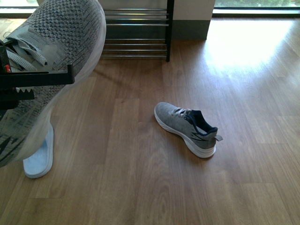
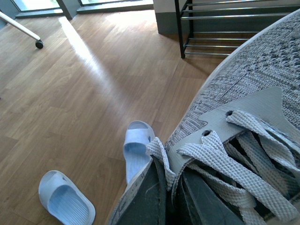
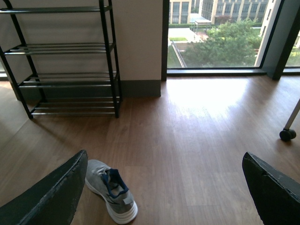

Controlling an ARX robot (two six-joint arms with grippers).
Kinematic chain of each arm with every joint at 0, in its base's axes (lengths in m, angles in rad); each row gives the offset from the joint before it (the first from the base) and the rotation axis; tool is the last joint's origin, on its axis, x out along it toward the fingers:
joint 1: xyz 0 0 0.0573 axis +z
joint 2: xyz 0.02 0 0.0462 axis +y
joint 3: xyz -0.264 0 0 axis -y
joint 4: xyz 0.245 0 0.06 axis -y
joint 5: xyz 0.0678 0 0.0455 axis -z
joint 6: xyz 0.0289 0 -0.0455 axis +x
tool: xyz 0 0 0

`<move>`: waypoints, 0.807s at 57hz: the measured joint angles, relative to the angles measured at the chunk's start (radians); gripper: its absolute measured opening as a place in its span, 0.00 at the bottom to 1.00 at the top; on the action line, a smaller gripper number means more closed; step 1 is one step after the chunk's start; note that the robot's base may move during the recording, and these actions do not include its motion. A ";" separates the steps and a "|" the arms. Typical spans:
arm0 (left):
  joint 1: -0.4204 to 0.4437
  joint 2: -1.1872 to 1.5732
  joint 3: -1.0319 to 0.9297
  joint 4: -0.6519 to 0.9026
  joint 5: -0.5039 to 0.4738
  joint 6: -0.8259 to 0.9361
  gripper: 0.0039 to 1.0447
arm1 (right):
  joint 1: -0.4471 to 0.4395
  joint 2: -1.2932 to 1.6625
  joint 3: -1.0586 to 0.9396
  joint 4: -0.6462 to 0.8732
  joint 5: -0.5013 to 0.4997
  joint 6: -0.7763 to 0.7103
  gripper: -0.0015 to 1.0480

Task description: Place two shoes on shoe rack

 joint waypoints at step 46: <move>0.003 0.000 -0.001 0.000 -0.008 0.001 0.01 | 0.000 0.000 0.000 0.000 -0.003 0.000 0.91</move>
